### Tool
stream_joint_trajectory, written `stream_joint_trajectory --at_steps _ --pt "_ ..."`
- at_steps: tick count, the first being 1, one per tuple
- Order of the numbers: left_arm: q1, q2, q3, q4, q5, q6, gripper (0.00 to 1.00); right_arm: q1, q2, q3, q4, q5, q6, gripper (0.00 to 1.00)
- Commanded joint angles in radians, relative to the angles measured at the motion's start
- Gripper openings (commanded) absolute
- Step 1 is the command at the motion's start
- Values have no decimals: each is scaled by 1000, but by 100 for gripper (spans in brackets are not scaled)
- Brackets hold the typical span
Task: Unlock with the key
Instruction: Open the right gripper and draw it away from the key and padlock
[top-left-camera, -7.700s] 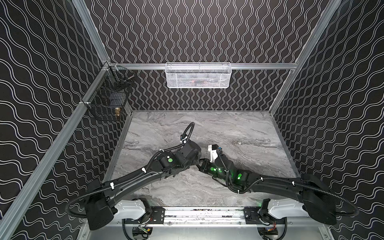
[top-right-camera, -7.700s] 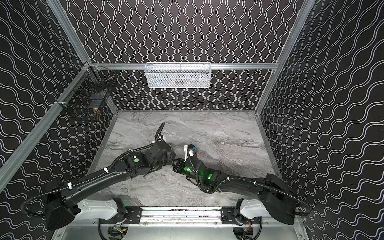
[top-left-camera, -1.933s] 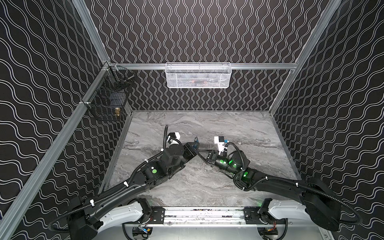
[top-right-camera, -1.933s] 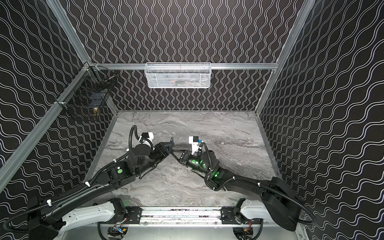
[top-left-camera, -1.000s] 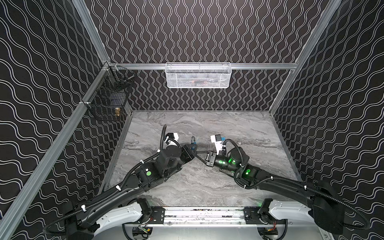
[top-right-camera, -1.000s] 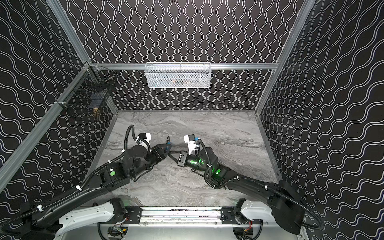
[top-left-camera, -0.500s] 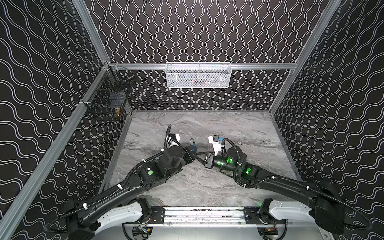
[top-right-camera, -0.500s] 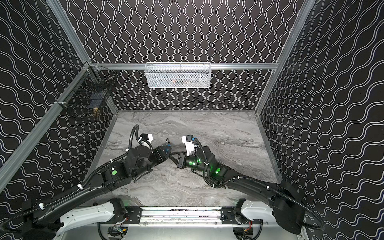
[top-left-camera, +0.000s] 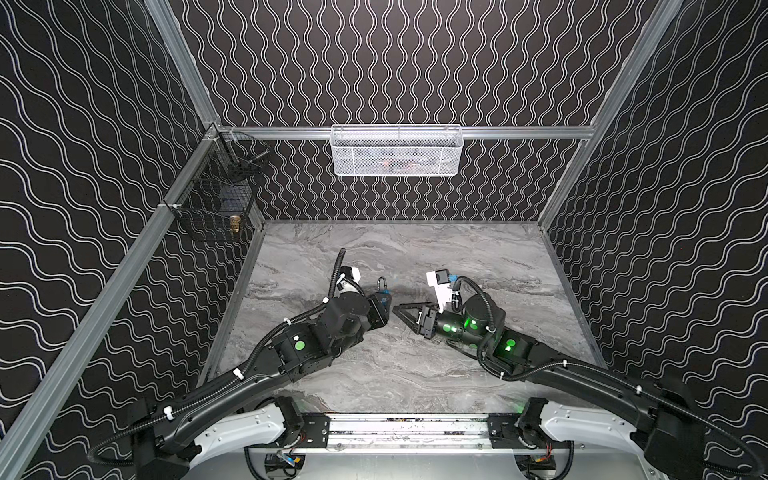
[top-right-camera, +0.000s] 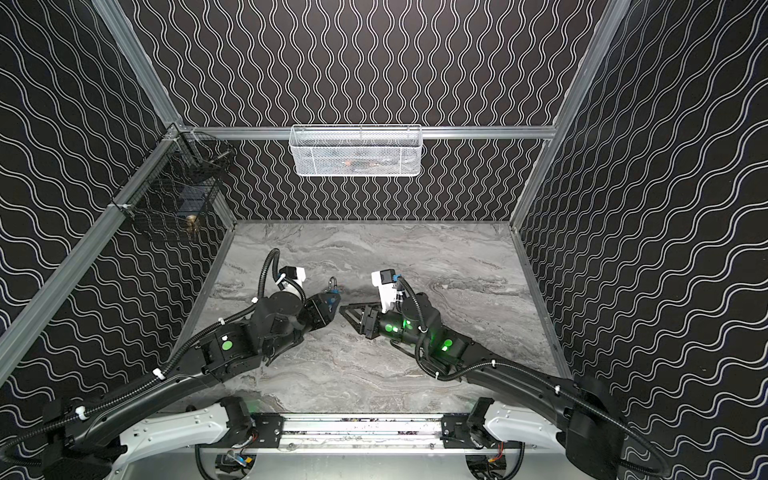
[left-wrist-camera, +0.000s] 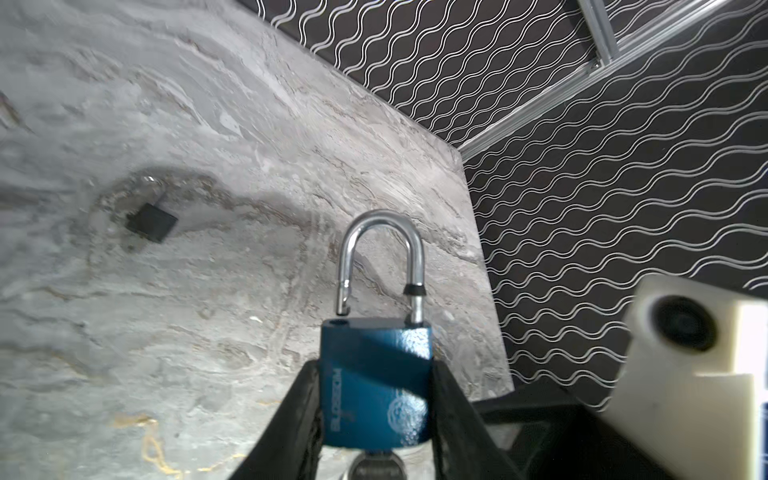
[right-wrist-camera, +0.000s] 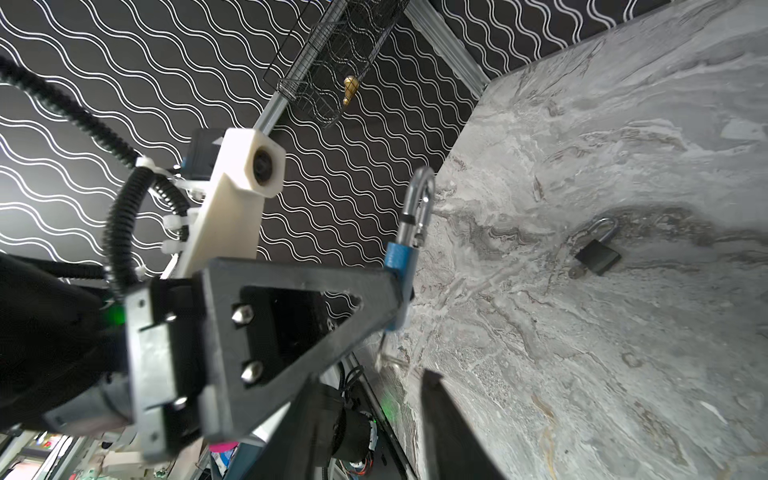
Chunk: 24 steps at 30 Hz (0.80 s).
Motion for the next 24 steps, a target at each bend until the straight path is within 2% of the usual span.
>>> stream_joint_trajectory --at_steps 1,3,7,12,16,19,24 --pt "0 -31 -34 23 -60 179 0 -5 -29 51 -176 41 -65 54" --pt "0 -58 -80 66 -64 292 0 -12 -35 96 -264 36 -95 63" --pt "0 -144 -236 264 19 555 0 -47 12 225 -477 8 -155 70" --pt "0 -225 -372 428 95 734 0 -81 105 363 -649 -28 -236 75" --pt "0 -216 -412 487 98 806 0 -84 207 491 -760 -38 -312 77" --pt "0 -199 -420 516 101 830 0 -85 282 594 -867 25 -342 78" --pt "0 -196 -438 552 94 849 0 -95 356 676 -921 34 -374 79"
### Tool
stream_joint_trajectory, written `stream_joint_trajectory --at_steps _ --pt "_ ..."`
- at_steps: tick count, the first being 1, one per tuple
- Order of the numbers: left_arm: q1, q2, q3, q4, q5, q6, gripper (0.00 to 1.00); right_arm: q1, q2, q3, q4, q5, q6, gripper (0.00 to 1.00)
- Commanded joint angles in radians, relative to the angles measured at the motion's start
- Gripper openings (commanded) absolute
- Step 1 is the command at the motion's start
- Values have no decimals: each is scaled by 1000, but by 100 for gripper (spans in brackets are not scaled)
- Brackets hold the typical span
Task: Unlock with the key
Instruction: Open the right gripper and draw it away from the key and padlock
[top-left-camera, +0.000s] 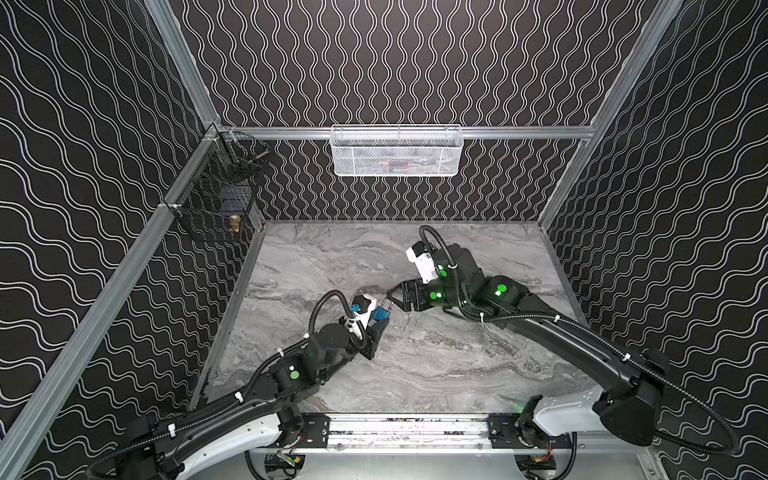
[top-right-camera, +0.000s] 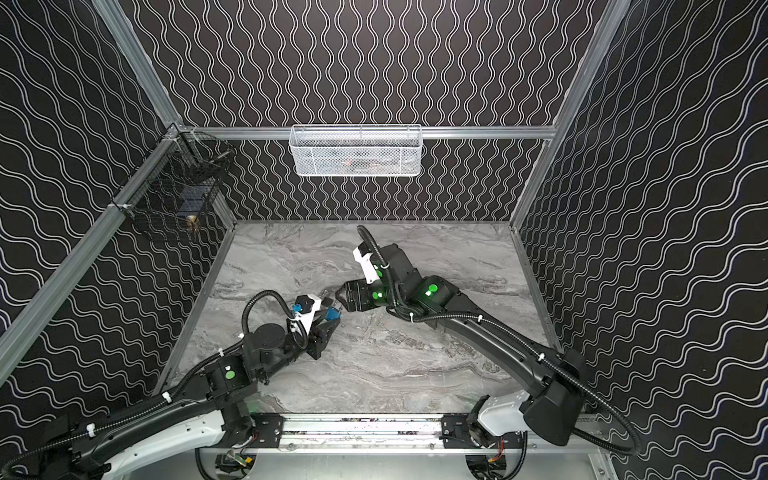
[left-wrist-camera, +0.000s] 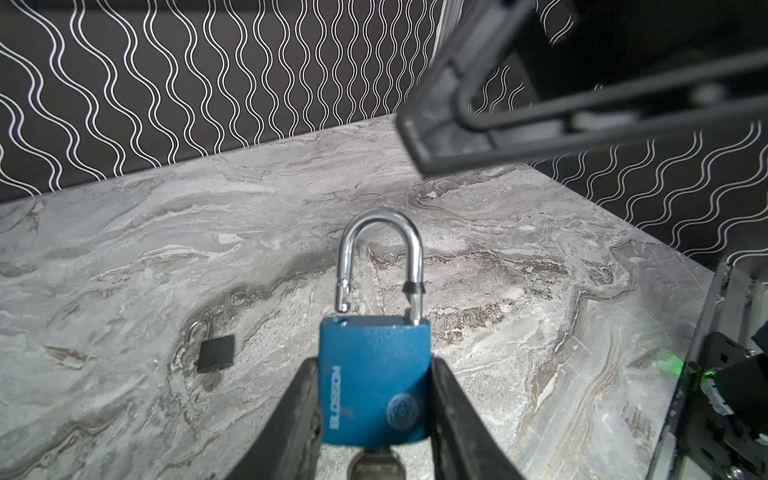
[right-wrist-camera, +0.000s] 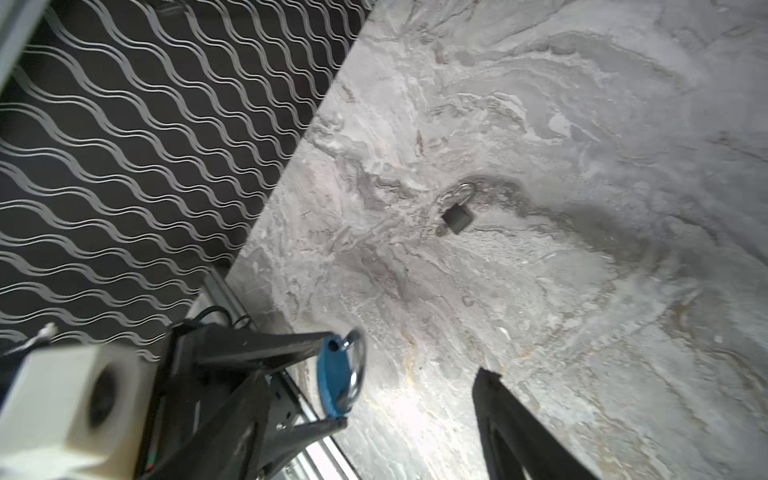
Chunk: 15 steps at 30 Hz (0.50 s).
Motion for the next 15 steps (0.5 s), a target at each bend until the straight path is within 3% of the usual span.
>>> stream_joint_trajectory --at_steps 1,15 --pt "0 -4 -9 111 -1 61 0 -3 45 60 -105 23 -59 79" --pt "0 -27 -41 132 -28 87 0 -18 206 219 -238 75 -116 80"
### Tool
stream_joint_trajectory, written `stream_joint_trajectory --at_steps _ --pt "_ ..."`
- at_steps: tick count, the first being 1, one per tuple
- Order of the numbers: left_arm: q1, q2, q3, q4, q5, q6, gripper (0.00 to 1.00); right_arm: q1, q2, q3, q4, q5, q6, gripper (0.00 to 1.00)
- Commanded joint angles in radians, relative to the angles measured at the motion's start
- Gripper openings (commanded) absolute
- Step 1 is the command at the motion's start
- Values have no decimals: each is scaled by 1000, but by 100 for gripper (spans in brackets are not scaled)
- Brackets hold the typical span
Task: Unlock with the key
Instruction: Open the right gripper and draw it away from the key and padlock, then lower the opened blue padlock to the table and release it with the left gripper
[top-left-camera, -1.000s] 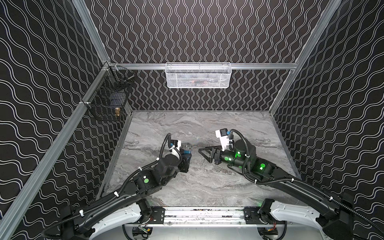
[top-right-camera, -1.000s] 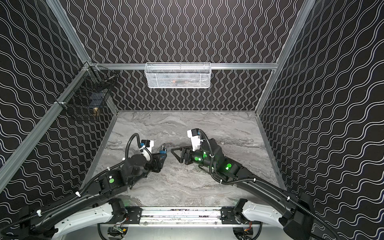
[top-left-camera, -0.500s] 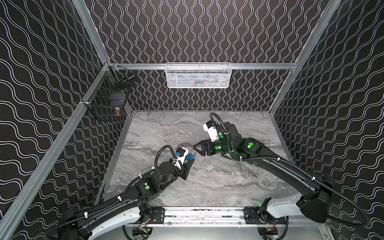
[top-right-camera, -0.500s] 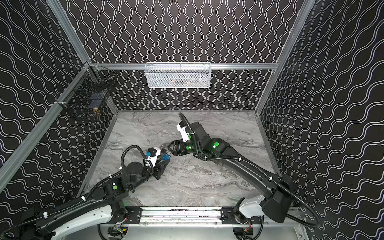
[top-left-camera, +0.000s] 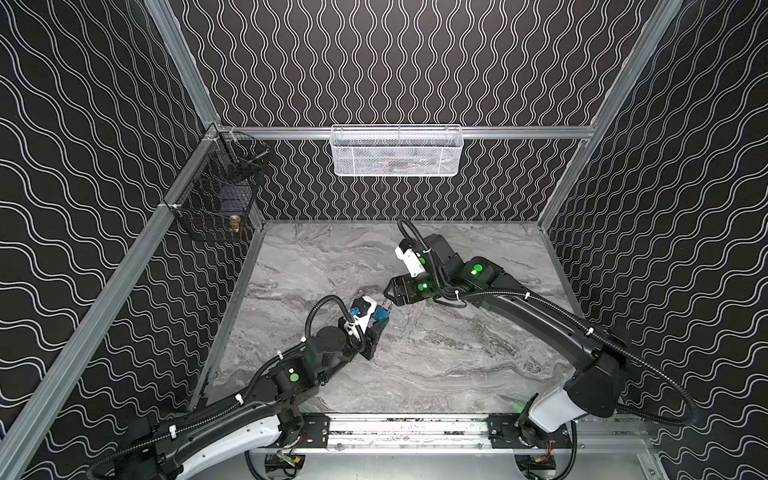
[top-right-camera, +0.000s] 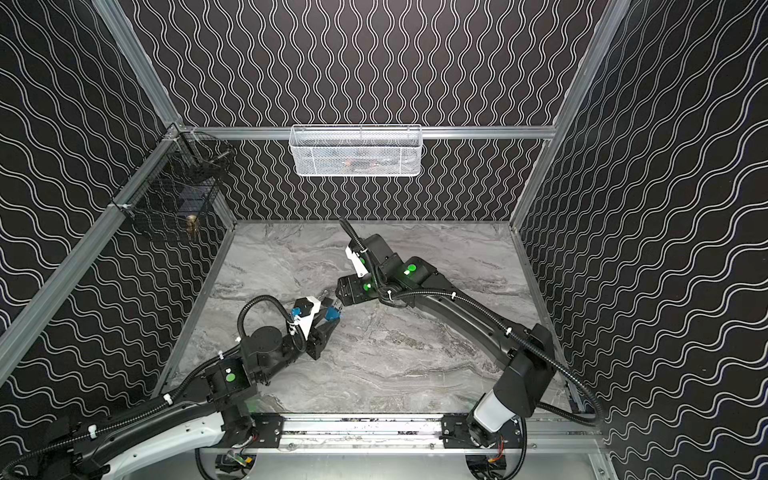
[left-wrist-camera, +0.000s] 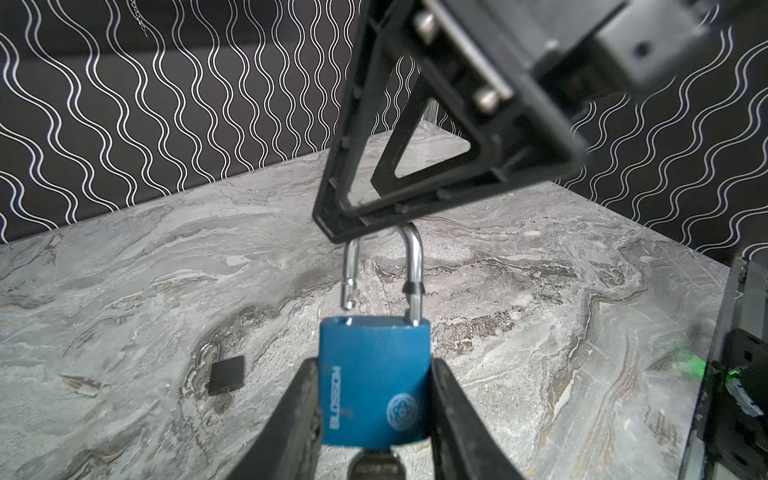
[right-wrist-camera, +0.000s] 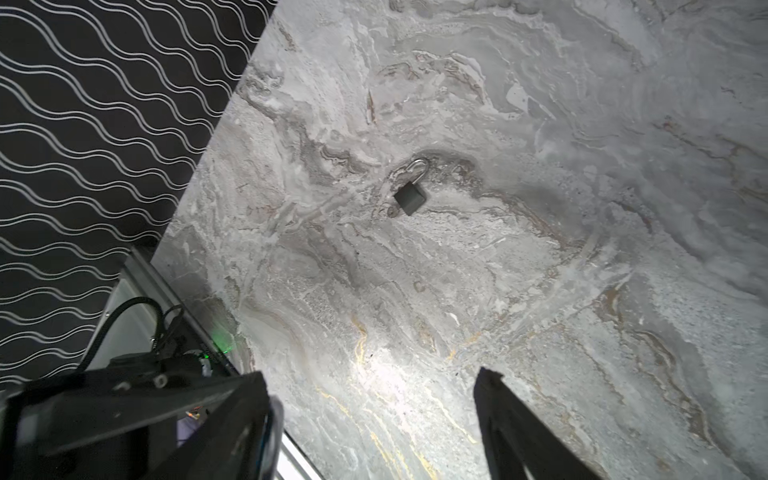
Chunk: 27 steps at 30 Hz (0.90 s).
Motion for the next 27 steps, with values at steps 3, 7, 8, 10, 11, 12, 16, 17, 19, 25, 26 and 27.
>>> stream_joint_trajectory --at_steps 3,7,8,10,11,12,16,17,19,25,26,27 --pt "0 -9 -8 73 -24 35 0 -8 34 40 -79 27 -40 80" --pt "0 -15 -18 86 -35 32 0 -16 32 42 -90 -14 -64 80" --pt "0 -14 -19 87 -38 29 0 -16 28 37 -92 -16 -67 80" --pt "0 -13 -24 99 -44 23 0 -20 18 24 -99 -3 -68 80" --pt "0 -12 -27 107 -48 19 0 -22 14 19 -105 2 -66 80" --pt "-1 -9 -28 114 -51 16 0 -25 6 9 -108 -2 -66 80" --pt "0 6 -23 128 -47 10 0 -31 -66 -77 -25 -104 -68 81" --pt "0 12 -21 133 -49 10 0 -33 -82 -97 -9 -101 -60 81" --pt "0 20 -17 138 -53 6 0 -40 -94 -109 -27 -52 -53 81" --pt "0 53 0 139 -72 -38 0 -99 -175 -198 -19 3 -1 81" --pt "0 64 8 139 -76 -48 0 -109 -199 -227 4 -1 11 81" --pt "0 81 22 128 -77 -64 0 -121 -226 -265 23 5 28 81"
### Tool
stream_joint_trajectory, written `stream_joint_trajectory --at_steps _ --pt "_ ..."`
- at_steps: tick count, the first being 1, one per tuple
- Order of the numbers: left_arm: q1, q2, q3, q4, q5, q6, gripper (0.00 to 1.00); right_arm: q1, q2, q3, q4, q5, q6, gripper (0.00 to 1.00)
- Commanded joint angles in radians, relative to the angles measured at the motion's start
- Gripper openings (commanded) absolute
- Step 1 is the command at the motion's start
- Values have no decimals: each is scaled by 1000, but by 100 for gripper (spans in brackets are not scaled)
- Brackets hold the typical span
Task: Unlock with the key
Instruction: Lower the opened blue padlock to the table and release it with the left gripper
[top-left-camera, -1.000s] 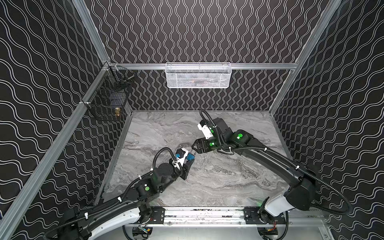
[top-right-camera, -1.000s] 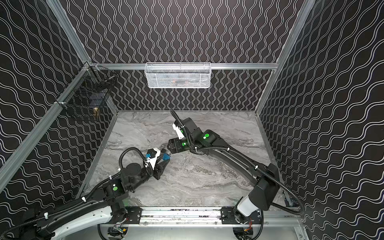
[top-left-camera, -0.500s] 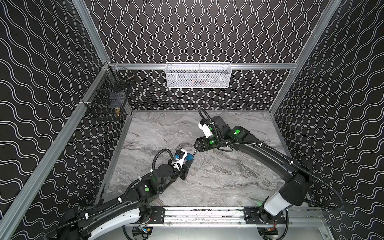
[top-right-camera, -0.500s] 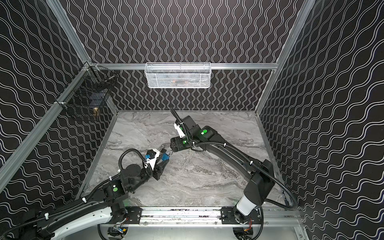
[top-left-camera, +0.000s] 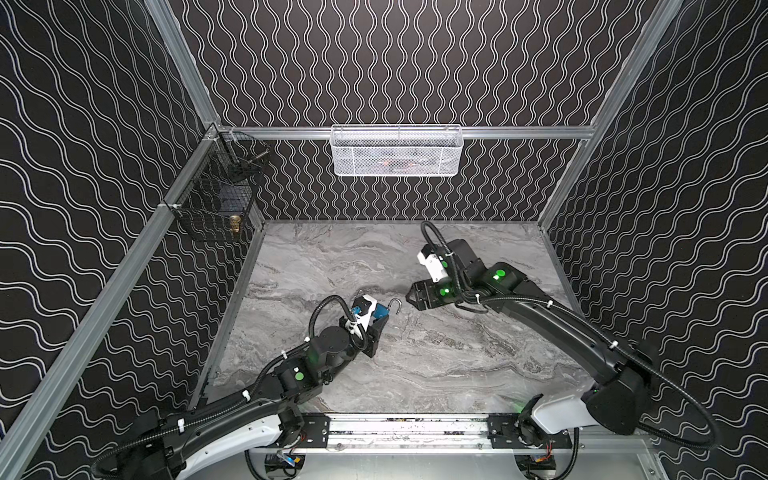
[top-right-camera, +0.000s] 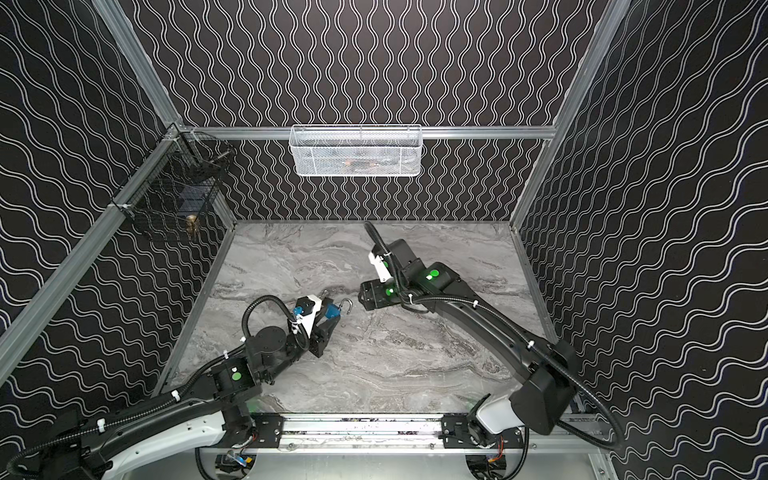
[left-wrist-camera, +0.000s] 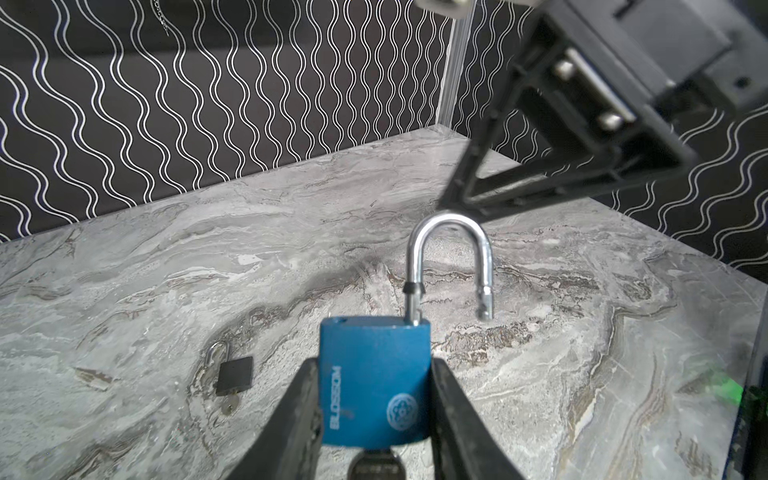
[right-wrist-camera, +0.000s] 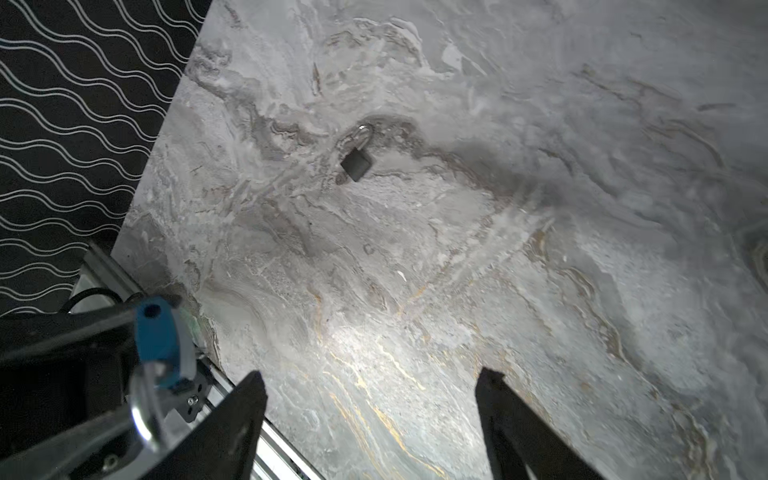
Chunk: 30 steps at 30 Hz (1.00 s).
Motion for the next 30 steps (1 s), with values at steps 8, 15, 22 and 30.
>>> stream_joint_trajectory --at_steps 8,15,22,30 --pt "-12 270 215 -185 -27 -314 0 -158 -250 -292 136 66 126 83" --pt "-93 547 403 -413 -76 -601 0 -311 -327 -425 170 44 161 84" --pt "-165 832 606 -586 -101 -782 0 -396 -358 -512 219 25 170 85" --pt "-219 1041 765 -677 -144 -822 0 -461 -373 -564 267 -4 175 85"
